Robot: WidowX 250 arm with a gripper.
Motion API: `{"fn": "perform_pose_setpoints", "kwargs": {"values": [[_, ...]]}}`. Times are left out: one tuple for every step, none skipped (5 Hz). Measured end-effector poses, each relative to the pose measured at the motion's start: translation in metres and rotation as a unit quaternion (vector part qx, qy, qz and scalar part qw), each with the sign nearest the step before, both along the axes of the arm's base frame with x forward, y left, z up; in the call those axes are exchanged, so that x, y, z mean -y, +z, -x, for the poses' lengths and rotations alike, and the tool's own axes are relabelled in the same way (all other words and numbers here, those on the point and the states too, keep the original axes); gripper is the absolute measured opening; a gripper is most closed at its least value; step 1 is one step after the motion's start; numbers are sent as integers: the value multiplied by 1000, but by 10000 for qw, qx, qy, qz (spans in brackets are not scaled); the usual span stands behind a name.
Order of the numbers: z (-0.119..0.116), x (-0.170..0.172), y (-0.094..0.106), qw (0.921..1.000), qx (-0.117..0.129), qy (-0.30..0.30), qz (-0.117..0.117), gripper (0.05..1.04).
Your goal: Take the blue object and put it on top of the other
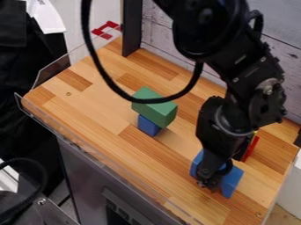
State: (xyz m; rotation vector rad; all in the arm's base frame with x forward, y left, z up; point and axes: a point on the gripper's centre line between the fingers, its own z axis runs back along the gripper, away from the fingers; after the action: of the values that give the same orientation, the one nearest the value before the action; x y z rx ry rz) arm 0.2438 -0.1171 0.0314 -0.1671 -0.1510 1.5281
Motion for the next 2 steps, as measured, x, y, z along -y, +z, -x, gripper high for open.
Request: {"fn": "perform_pose_setpoints", "kwargs": {"values": [[-2, -4, -7, 9999, -87, 129, 38, 1000], [-3, -5, -12, 9996, -143, 211, 116, 952]]}}
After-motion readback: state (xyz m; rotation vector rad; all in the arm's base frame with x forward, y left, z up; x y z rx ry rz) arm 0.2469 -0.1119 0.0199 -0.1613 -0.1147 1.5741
